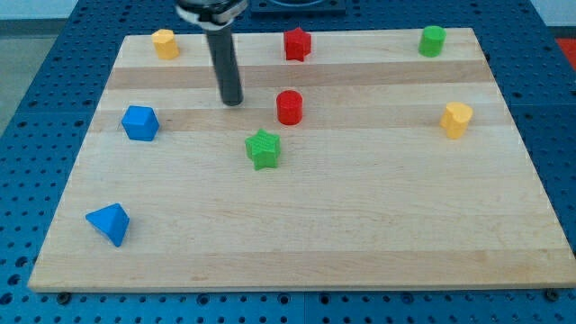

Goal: Slide the red circle right to the green star

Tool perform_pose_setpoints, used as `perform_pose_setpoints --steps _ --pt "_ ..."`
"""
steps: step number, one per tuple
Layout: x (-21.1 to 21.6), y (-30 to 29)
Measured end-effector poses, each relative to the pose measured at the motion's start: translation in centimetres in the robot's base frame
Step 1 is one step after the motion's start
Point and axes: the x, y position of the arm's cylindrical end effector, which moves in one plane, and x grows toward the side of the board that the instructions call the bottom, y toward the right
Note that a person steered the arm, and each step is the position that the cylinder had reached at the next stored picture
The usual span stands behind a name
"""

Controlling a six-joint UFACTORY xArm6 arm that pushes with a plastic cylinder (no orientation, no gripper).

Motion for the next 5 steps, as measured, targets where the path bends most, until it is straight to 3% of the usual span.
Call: perform_pose_setpoints --steps 3,5 --pt "0.1 6.3" --pt "3.6 6.8"
